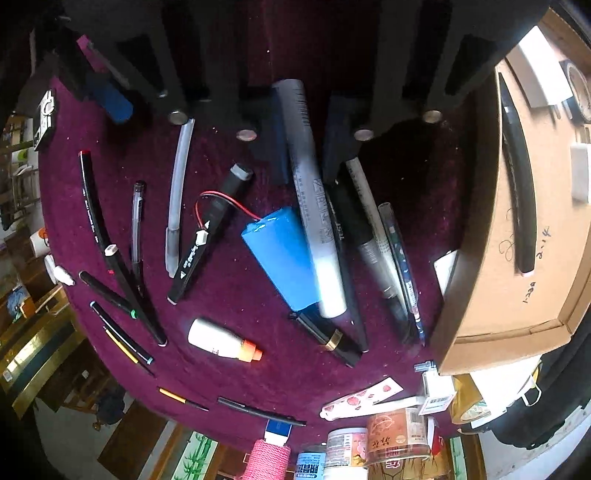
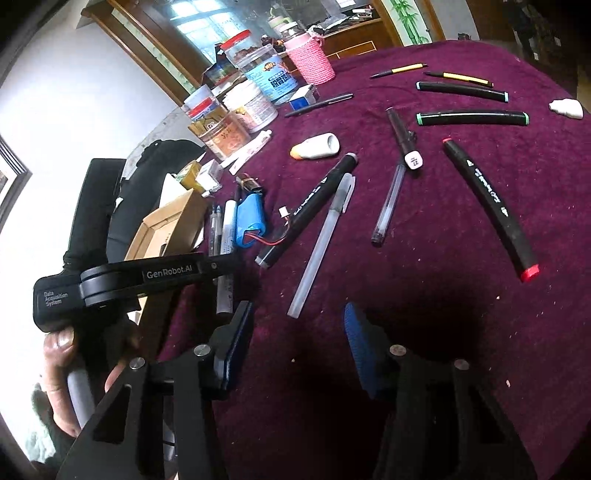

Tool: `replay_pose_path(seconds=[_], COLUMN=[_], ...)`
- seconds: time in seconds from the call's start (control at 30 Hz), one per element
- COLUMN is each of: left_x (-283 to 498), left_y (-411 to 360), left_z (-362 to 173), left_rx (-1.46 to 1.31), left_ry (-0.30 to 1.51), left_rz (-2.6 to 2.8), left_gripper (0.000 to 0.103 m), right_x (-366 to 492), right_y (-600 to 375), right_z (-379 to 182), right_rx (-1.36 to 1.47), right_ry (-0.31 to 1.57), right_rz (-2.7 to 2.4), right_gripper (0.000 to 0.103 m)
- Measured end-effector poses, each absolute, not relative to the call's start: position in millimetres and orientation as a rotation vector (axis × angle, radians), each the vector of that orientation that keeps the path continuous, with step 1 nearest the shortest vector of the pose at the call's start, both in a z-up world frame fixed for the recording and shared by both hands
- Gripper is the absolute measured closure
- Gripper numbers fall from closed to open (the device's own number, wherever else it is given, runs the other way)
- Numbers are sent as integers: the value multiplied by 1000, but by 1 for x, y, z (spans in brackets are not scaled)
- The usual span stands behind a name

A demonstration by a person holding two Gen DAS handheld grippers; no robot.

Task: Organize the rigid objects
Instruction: 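Grasp a white paint marker with the left gripper while the right gripper grasps a clear pen, then carry the white paint marker and clear pen over the tray with both grippers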

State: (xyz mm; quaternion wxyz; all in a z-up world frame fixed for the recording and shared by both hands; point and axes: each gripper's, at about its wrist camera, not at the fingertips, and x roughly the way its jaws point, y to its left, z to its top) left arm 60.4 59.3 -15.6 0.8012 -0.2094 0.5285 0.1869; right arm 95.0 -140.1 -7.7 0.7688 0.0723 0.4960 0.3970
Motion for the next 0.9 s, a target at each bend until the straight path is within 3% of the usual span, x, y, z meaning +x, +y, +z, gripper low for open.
replay_pose_path(seconds=[0.17, 0.37, 0.6, 0.7, 0.8, 0.9], left_x=[36, -7, -19, -18, -14, -5], left_y=[53, 42, 45, 45, 47, 46], left_z=[-17, -15, -11, -7, -4, -5], left_rx=[-455, -474, -495, -470, -458, -445], left_ry=[1160, 1185, 1150, 1144, 1124, 1120], left_rz=[356, 300, 284, 270, 262, 254], left_gripper=[91, 91, 90, 83, 67, 66], right_x=[107, 131, 142, 133, 128, 119], right_y=[-127, -98, -66, -63, -74, -87], right_z=[-8, -15, -20, -21, -20, -20], right_rx=[132, 68, -57, -135, -125, -114], right_ry=[1105, 1150, 1137, 1094, 1111, 1135], right_rz=[835, 756, 669, 621, 637, 655], right_gripper=[58, 75, 78, 92, 95, 95])
